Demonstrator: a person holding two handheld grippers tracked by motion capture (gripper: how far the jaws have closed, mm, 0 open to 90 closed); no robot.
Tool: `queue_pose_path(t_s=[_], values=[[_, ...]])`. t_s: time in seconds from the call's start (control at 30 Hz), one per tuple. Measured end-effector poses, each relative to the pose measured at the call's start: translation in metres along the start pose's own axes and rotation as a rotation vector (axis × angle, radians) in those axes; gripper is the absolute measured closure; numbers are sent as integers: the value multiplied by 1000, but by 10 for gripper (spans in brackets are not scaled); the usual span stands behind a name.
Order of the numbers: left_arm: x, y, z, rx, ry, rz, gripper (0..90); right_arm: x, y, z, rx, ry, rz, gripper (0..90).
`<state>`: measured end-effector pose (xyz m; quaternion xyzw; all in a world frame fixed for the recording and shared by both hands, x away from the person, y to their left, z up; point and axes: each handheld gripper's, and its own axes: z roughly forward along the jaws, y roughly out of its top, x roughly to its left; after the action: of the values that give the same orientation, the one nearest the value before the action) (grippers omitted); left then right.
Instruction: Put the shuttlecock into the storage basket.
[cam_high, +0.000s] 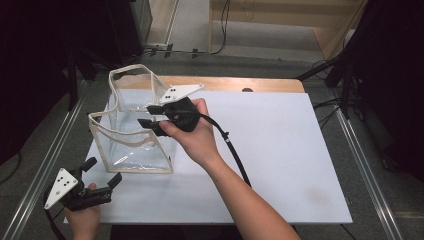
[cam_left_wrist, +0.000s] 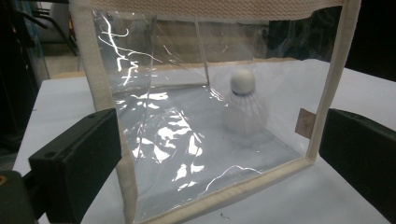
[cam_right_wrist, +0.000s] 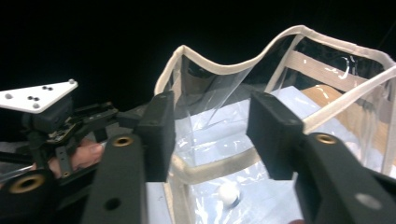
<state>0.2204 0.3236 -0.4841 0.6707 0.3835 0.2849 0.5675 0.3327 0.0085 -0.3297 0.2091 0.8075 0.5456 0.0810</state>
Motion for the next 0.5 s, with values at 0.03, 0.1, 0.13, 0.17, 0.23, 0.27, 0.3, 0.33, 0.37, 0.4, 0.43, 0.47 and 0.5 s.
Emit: queue_pose_path(t_s=[0.03, 0.1, 0.13, 0.17, 0.23, 0.27, 0.3, 0.33, 0.37, 0.4, 0.43, 0.47, 0.5], values=[[0, 0, 0, 0, 0, 0, 0, 0, 0, -1, 0, 8, 1, 453], [0, 0, 0, 0, 0, 0, 0, 0, -1, -2, -8, 7, -2, 386], [0, 0, 0, 0, 0, 0, 0, -1, -2, -3, -10, 8, -1, 355], [0, 0, 0, 0, 0, 0, 0, -1, -2, -3, -15, 8, -1, 321], [0, 0, 0, 0, 0, 0, 0, -2, -4, -5, -21, 8, -1, 248], [0, 0, 0, -2, -1, -2, 0, -1, -4, -6, -20, 9, 3, 222], [0, 0, 0, -2, -1, -2, 0, -2, -5, -7, -22, 7, -5, 194], [0, 0, 0, -2, 0, -2, 0, -1, -6, -8, -21, 4, -5, 157], [0, 0, 0, -2, 0, -2, 0, -1, -7, -8, -22, -1, -5, 135], [-1, 0, 0, -1, 1, -3, 0, -1, -7, -9, -20, -10, -3, 122], [-1, 0, 0, -1, 1, -2, 0, -1, -8, -10, -22, -17, -7, 102], [-1, 0, 0, -1, 1, -2, 0, -1, -10, -11, -23, -23, -7, 87], [-1, 0, 0, -1, 0, -2, 0, -1, -11, -13, -25, -25, -10, 82]])
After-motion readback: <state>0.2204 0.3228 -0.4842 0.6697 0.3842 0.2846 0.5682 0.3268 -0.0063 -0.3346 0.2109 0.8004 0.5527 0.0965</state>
